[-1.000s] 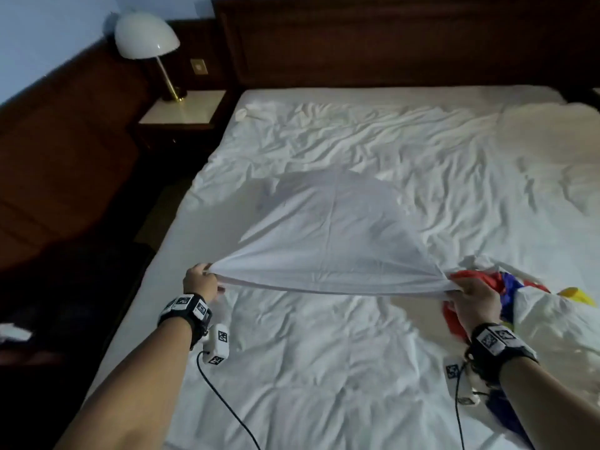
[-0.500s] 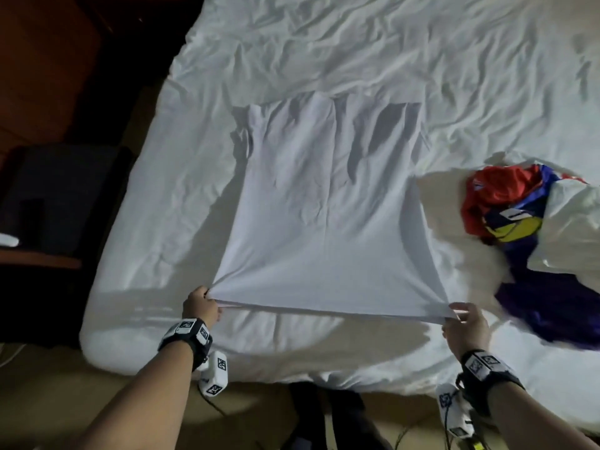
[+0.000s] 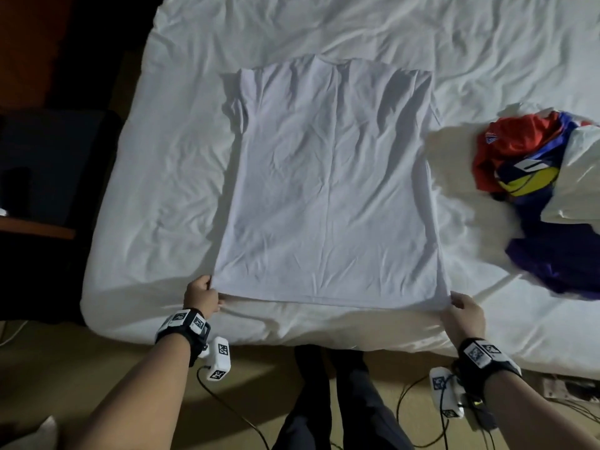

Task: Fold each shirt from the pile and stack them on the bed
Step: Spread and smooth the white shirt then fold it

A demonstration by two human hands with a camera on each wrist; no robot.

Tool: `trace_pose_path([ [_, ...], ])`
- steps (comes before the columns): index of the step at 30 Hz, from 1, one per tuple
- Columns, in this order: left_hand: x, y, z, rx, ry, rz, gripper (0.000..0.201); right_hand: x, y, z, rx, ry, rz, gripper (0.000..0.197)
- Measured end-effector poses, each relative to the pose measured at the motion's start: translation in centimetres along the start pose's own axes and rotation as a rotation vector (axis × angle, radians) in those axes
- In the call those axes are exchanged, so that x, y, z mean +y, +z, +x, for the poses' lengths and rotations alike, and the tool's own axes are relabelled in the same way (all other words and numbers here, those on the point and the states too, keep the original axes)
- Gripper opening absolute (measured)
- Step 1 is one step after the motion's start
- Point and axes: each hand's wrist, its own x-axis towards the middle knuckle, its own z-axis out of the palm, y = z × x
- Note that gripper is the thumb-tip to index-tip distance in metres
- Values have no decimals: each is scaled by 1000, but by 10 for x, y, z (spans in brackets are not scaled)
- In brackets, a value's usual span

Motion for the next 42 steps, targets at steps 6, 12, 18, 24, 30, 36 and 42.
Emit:
trace_pose_path([
  [6,21,8,5,105,-131,-189,19,-10,16,16,36,31,133,44],
  [12,15,19,0,257,-7,-3,30,-3,23,35,91,45,-36,36],
  [18,18,12,-2,287,34,178,22,-11,24,18,211,61,-201,31],
  [24,69,90,-31,156,718,644,63,-57,83,-12,75,-618,-587,63],
  [30,97,179,-40,-143,1049,813,72,-94,177,-7,-197,-927,-795,68],
  [36,50,130,25,32,895,962,76,-53,135,48,-160,-804,-895,65],
  [42,35,57,69,131,582,961,80,-46,84,90,-56,-487,-843,78],
])
